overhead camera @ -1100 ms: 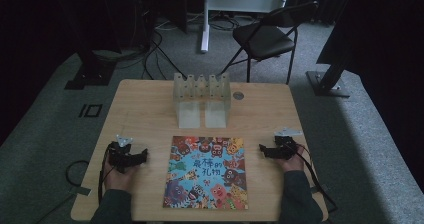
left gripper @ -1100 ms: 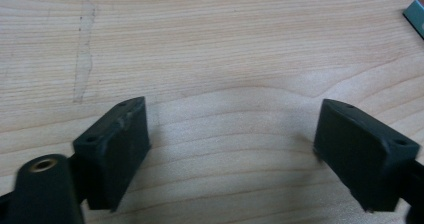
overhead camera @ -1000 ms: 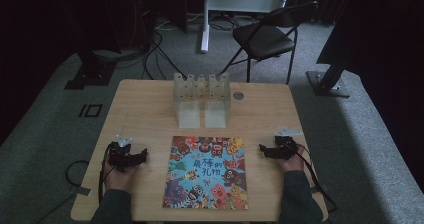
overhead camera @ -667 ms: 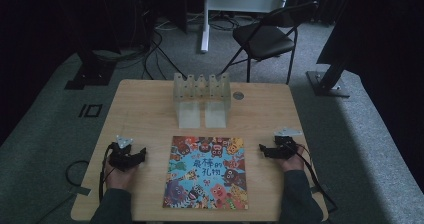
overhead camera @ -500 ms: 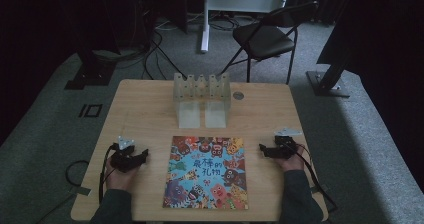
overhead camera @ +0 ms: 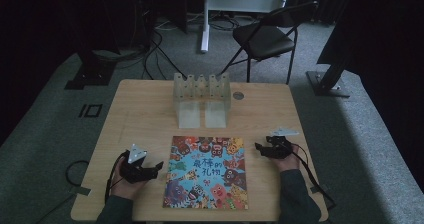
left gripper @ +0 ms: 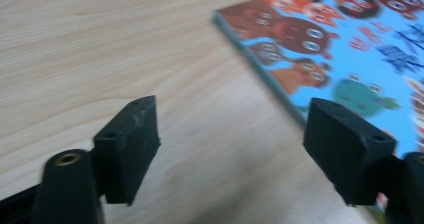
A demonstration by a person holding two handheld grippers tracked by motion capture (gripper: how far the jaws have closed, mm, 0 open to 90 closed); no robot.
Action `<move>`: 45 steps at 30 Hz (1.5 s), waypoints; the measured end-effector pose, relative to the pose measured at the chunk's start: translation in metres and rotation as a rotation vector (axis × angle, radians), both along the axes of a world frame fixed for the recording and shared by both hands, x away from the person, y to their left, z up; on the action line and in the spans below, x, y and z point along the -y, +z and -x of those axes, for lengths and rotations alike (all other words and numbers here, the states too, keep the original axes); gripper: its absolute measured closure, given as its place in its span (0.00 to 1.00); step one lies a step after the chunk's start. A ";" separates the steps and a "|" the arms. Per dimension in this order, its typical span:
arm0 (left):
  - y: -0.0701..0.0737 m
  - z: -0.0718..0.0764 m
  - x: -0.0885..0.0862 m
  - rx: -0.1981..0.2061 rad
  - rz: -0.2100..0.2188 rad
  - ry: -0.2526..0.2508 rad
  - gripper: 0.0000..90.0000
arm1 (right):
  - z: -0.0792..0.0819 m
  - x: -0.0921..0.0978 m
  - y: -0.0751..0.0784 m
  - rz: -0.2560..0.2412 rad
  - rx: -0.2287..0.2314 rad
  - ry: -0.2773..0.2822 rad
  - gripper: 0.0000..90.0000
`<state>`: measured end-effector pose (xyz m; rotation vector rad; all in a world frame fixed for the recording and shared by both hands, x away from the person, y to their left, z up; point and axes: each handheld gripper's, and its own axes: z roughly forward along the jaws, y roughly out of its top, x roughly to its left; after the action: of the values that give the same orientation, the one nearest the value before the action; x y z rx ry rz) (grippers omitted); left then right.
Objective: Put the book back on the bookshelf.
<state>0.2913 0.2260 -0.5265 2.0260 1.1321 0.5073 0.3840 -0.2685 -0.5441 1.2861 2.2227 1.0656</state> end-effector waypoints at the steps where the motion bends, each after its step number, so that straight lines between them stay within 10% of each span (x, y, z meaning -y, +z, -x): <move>1: -0.001 0.003 0.003 -0.001 0.005 -0.023 0.21 | 0.001 -0.004 0.003 -0.006 0.007 0.018 0.41; 10: -0.007 0.031 0.038 -0.021 -0.068 -0.195 0.17 | 0.002 -0.040 0.018 -0.037 0.009 0.126 0.23; 18: -0.014 0.046 0.048 -0.070 -0.041 -0.281 0.16 | -0.004 -0.066 0.019 -0.024 -0.010 0.199 0.22; 33: -0.014 0.072 0.063 -0.055 -0.087 -0.365 0.02 | -0.020 -0.082 0.003 -0.010 -0.090 0.211 0.22; 37: -0.018 0.078 0.073 -0.019 -0.178 -0.383 0.00 | -0.021 -0.081 0.003 -0.014 -0.096 0.208 0.22; 45: -0.018 0.076 0.073 -0.018 -0.164 -0.374 0.00 | -0.023 -0.085 0.003 -0.005 -0.098 0.201 0.22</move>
<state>0.2153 0.1526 -0.5448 2.3196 0.7136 0.4003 0.4071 -0.1838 -0.5408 1.1596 2.4664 1.1002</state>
